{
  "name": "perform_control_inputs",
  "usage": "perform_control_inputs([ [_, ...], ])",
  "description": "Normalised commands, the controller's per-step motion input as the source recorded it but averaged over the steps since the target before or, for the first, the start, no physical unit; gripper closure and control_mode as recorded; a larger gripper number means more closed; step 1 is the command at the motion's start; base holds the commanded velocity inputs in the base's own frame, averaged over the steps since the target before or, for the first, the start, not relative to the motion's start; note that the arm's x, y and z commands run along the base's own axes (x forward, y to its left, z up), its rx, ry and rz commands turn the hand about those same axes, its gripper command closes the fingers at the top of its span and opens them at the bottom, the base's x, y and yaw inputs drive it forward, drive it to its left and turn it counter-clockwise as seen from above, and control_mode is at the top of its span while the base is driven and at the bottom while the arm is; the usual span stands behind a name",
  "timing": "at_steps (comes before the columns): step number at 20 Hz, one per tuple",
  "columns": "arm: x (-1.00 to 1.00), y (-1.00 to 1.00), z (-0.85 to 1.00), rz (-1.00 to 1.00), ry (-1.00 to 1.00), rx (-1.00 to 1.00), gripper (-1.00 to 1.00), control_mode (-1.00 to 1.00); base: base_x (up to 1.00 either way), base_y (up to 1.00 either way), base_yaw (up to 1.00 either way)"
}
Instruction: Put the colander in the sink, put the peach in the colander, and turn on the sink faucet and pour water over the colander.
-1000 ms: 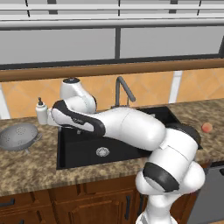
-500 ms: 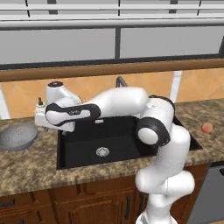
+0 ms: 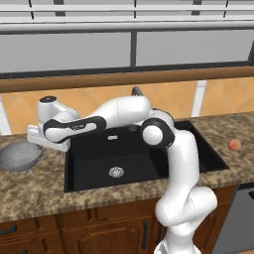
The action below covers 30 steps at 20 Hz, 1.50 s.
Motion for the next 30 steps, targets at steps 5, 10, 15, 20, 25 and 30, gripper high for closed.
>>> perform_control_inputs([
  [5, 0.26, 0.38, -0.14, 0.0, 0.13, 0.0, -1.0, -1.0, 0.0, 0.0, 0.0],
  [10, 0.07, 0.13, -0.31, 0.0, 0.03, 0.01, -1.0, -1.0, 0.0, 0.0, 0.0],
  [15, 0.02, 0.02, -0.39, 0.0, -0.01, 0.06, -1.0, -1.0, 0.0, 0.0, 0.0],
  [20, 0.09, 0.03, -0.37, 0.0, -0.14, 0.11, -1.0, -1.0, 0.0, 0.0, 0.0],
  [25, 0.13, 0.0, -0.34, 0.0, -0.15, 0.12, -1.0, -1.0, 0.0, 0.0, 0.0],
  [30, 0.02, 0.0, -0.16, 0.0, -0.03, 0.13, -1.0, -1.0, 0.0, 0.0, 0.0],
])
